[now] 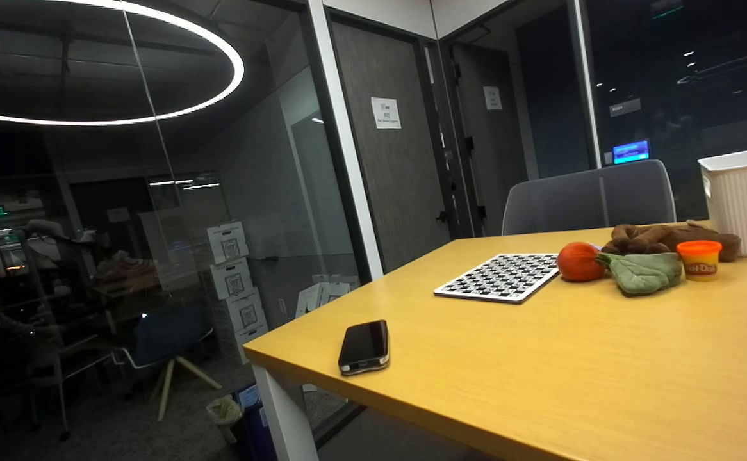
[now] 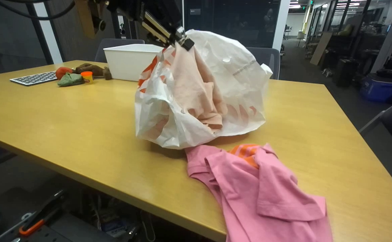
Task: Remove the shirts from the plastic bag and put them on the table
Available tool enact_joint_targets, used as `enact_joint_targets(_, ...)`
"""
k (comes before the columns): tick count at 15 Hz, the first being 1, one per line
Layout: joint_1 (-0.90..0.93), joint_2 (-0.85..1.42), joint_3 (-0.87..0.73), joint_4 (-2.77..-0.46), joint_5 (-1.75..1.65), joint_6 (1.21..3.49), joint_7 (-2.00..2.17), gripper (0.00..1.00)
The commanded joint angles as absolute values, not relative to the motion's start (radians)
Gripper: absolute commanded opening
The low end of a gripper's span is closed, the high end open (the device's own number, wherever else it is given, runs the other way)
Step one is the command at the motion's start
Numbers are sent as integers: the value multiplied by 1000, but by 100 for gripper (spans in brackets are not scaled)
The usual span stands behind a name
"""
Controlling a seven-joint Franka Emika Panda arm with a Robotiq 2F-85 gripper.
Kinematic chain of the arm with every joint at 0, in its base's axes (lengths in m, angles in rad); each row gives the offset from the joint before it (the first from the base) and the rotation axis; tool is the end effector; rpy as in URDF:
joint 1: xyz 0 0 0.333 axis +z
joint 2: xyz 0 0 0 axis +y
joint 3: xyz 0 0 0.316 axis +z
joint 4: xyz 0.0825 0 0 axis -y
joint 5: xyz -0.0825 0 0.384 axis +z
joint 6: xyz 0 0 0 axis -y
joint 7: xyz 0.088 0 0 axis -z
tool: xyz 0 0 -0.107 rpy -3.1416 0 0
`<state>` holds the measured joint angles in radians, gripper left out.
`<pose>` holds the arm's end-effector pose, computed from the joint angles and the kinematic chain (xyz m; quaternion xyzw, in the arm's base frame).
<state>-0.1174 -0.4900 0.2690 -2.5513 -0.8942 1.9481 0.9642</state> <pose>0.3923 0.0093 0.4482 0.8711 -0.1925 0.1713 0.4181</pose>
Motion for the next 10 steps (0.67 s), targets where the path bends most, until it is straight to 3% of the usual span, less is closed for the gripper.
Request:
enact_joint_targets(1, -88, -518, 254, -2498, -938, 1747, 1054, 11)
enact_joint_targets(10, -29, -543, 241, -2410, -1004, 1313, 1320, 12)
